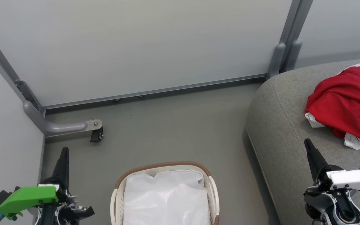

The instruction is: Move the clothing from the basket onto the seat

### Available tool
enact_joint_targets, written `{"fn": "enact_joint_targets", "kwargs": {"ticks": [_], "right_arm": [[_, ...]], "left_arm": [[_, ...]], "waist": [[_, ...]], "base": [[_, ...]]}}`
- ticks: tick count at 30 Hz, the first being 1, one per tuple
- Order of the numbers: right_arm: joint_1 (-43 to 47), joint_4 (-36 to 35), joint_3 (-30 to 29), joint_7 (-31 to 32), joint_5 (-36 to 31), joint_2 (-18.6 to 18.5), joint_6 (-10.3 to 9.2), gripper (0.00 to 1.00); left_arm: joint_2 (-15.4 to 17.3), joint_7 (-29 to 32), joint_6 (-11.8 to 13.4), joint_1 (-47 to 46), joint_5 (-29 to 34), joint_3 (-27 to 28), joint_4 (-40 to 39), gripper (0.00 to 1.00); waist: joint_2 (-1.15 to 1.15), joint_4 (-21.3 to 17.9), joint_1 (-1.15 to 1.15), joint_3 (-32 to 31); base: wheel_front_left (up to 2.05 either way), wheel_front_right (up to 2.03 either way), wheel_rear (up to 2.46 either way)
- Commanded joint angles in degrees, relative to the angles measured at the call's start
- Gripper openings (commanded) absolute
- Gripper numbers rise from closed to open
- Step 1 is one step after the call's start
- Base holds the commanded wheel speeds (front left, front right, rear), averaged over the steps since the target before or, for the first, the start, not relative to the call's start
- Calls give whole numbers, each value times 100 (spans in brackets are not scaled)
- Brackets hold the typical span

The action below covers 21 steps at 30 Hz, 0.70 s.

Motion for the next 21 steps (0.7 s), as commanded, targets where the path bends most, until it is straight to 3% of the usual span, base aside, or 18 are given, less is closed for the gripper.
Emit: {"fn": "enact_joint_targets", "kwargs": {"ticks": [1,21], "right_arm": [[58,-32,-28,46,120,-33,0,0],[61,-38,-33,55,169,-33,0,0]], "left_arm": [[38,40,-22,-101,-125,22,-29,0],[38,62,-22,-92,-163,25,-28,0]], "waist": [[0,2,0,-1],[0,4,0,-2]], "base": [[0,0,0],[0,0,0]]}}
